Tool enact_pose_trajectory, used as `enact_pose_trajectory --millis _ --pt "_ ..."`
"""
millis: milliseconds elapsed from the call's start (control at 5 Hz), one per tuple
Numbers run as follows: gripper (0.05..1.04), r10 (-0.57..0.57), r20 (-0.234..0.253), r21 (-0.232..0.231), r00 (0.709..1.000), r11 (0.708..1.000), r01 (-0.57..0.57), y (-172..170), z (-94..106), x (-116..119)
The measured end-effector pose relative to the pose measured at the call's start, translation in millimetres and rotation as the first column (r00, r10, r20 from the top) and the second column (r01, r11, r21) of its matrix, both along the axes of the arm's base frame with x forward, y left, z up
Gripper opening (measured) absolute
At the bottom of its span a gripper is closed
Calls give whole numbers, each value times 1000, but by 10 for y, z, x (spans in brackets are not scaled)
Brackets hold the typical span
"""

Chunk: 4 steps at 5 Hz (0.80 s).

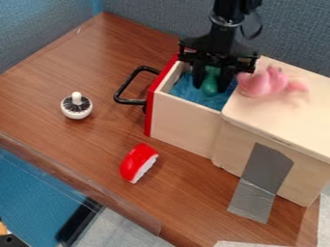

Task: Pick the cucumber toy and put it in the drawer

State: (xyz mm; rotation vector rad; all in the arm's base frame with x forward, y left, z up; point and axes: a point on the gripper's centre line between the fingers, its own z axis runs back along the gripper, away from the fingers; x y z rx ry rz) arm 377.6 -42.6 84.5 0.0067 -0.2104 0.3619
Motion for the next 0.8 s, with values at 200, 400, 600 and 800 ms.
enact_pose_trajectory --millis 200,400,600,800 --pt "515 16 21 -25 1000 1000 -16 8 27 46" --pt "822 16 34 -18 999 1000 -15 17 86 88" --pt "1014 -5 56 -17 998 1000 6 6 264 108" --pt "1010 -32 70 -13 997 999 33 -39 429 105"
